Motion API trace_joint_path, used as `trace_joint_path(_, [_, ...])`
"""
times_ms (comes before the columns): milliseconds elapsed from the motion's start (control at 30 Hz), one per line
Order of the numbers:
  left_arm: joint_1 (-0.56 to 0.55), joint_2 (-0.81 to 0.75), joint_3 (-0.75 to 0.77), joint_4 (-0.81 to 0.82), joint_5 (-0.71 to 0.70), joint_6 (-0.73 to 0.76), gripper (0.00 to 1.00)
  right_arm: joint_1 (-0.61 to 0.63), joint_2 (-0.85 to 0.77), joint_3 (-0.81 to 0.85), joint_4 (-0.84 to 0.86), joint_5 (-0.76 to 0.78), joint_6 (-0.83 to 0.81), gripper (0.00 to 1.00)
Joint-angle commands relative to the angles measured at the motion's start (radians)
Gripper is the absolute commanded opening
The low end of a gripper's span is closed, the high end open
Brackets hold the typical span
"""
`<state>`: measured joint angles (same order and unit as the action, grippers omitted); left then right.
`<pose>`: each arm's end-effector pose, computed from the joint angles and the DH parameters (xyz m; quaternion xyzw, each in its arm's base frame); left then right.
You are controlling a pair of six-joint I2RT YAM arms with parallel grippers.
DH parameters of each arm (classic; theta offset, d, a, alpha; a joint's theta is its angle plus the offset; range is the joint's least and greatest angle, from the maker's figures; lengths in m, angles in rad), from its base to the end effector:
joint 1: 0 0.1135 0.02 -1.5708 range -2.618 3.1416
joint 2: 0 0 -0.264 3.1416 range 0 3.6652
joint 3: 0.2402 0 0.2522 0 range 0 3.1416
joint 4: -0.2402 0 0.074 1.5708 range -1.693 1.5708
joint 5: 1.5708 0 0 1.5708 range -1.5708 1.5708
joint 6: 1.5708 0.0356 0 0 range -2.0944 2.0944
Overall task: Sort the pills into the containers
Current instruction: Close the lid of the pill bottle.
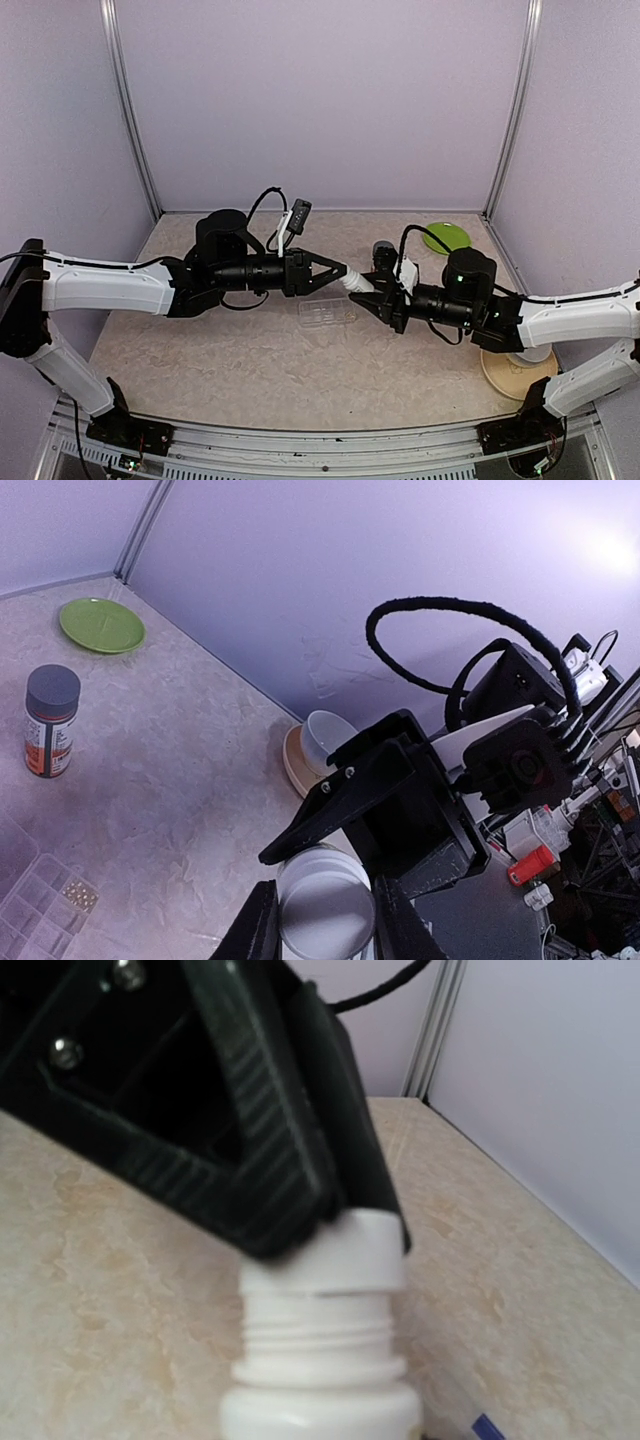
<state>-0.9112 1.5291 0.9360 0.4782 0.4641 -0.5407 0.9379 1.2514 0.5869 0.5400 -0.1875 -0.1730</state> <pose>0.2024 -0.2870 0.2780 0.2842 0.6859 -0.5582 0.3703 0.1574 0.2257 0.2468 -0.4462 0.6016 0.3110 0.5851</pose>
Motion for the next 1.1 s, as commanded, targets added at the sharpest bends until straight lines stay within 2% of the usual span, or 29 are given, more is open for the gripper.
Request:
trace_joint_path(0, [-0.008,-0.026,0.014,-0.036,-0.015,0.028,0.24,0.015,-0.035,0.011,0.028,0.017,-0.013,0.24])
trace_joint_path(633, [-0.018,0.037,0.003,0.066,0.048,-0.055,0.24,0.03,-0.008,0.037,0.044,-0.001,-0.017,0.24])
trace_joint_path(1067, [-0.018,0.065,0.049,-0.052,0.0,-0.057,0.24,0.032,-0.019,0.043,0.032,0.108,-0.029,0.21])
